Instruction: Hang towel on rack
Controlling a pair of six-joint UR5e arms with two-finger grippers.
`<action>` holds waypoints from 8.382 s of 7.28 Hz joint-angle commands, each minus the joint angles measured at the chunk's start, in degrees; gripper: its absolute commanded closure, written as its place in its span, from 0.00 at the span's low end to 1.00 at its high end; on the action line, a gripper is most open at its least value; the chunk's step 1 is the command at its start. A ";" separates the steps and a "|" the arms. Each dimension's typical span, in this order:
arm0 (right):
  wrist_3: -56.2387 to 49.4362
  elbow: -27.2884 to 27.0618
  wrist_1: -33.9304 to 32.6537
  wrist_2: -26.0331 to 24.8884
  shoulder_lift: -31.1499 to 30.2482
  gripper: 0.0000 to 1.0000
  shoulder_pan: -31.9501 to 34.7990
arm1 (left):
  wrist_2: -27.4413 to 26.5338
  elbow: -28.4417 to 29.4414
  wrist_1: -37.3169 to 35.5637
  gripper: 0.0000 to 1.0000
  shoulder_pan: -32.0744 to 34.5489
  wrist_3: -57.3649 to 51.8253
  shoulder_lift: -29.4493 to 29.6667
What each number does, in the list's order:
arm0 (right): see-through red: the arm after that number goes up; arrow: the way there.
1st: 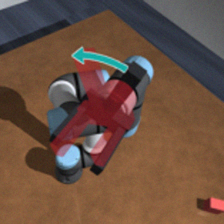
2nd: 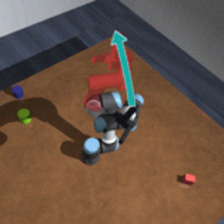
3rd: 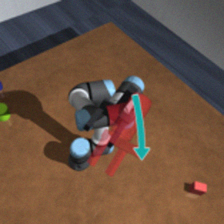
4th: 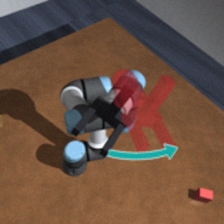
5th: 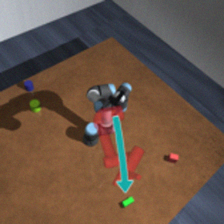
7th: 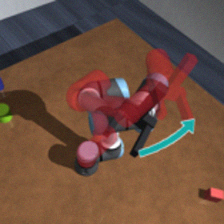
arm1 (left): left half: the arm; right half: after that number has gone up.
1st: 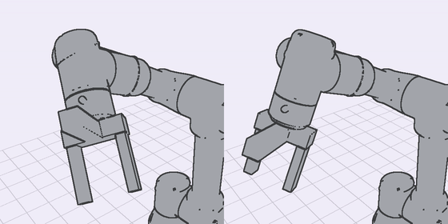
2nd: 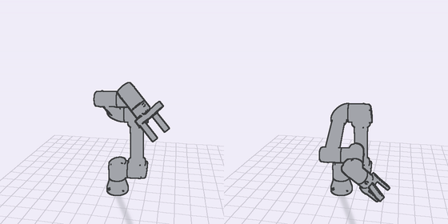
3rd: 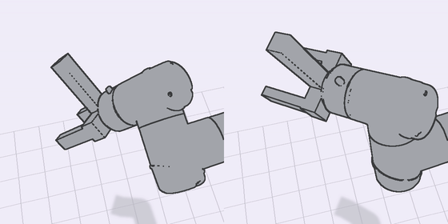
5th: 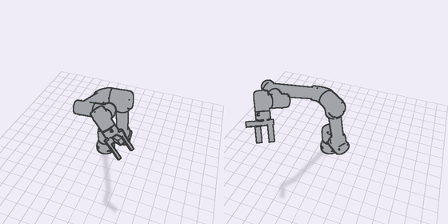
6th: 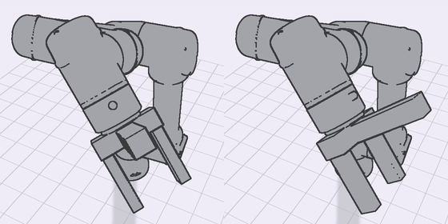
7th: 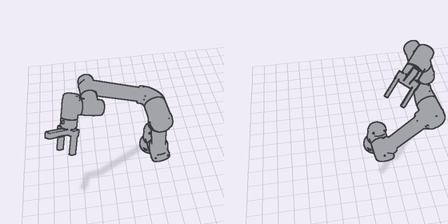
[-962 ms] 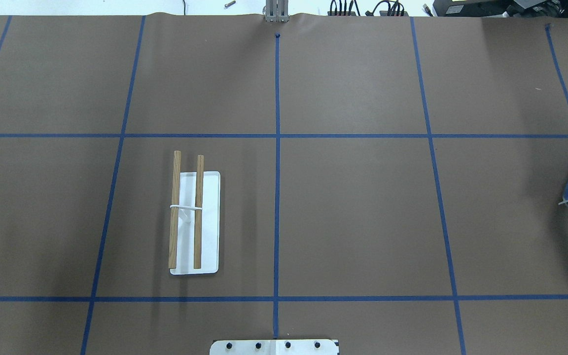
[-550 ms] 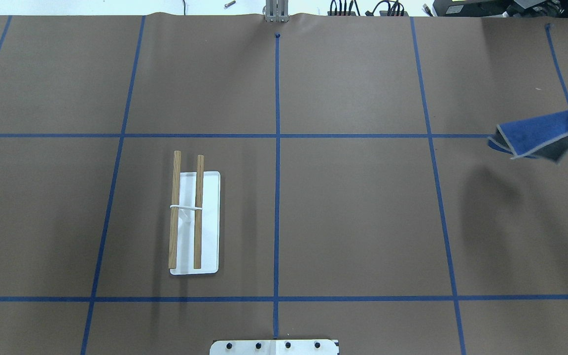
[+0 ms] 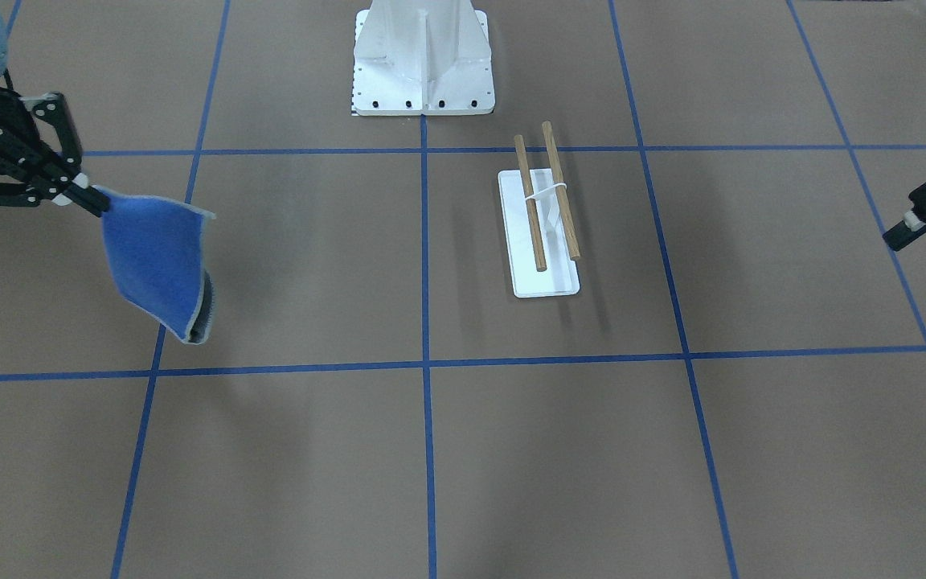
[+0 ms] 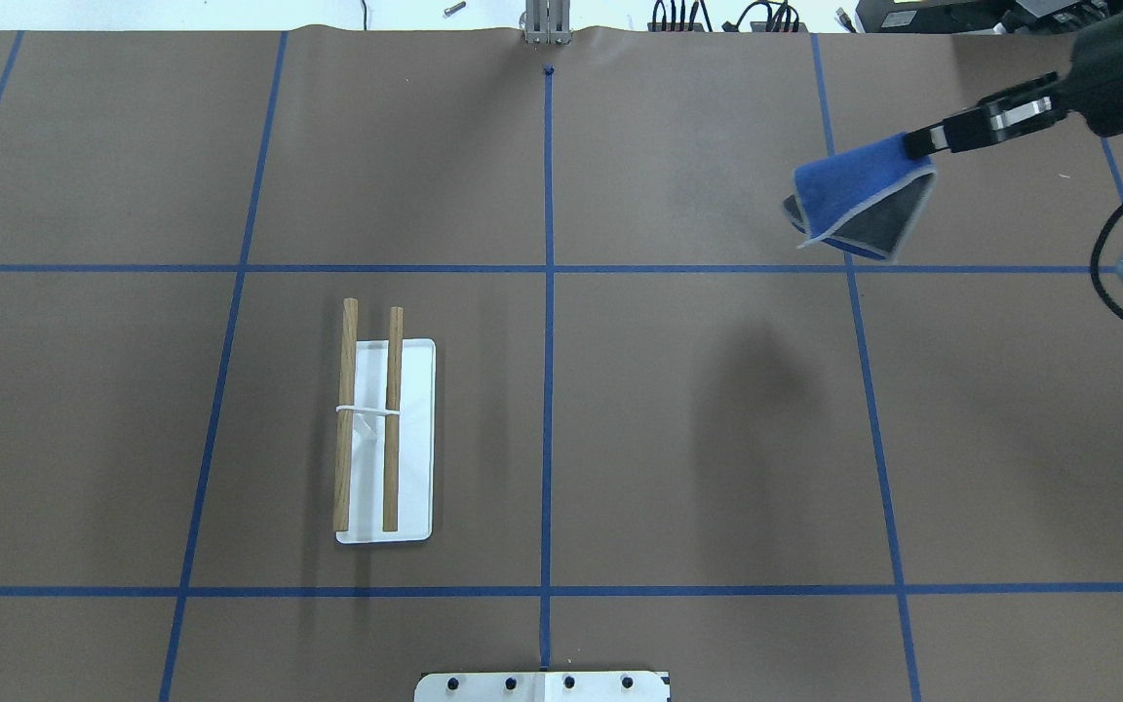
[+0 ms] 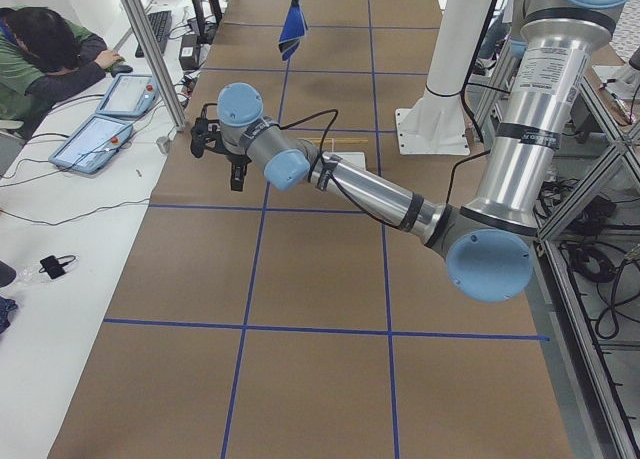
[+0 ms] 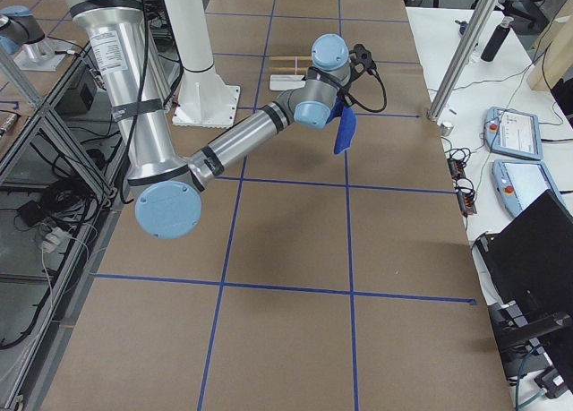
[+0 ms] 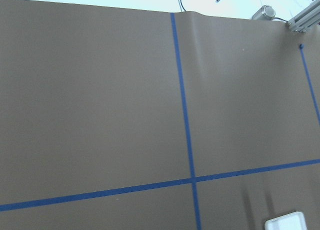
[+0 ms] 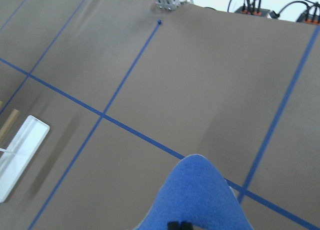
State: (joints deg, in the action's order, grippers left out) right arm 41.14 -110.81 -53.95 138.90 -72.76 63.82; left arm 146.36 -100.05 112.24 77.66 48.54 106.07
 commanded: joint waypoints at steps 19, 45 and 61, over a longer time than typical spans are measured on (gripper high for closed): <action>20.91 -2.04 -3.44 -46.17 23.54 1.00 -34.64 | -4.85 5.04 18.07 0.66 -28.18 66.69 18.64; -37.25 16.58 -53.36 -16.21 14.22 0.00 0.33 | -2.57 4.69 17.57 0.26 -30.47 36.81 7.30; -48.71 21.51 -34.00 -13.21 -12.37 0.00 19.23 | -18.65 4.60 -5.42 0.02 -1.42 -29.68 -4.35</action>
State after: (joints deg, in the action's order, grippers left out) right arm -8.11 -89.40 -96.27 125.74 -79.26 81.70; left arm 127.76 -95.83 110.13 71.25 33.85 106.36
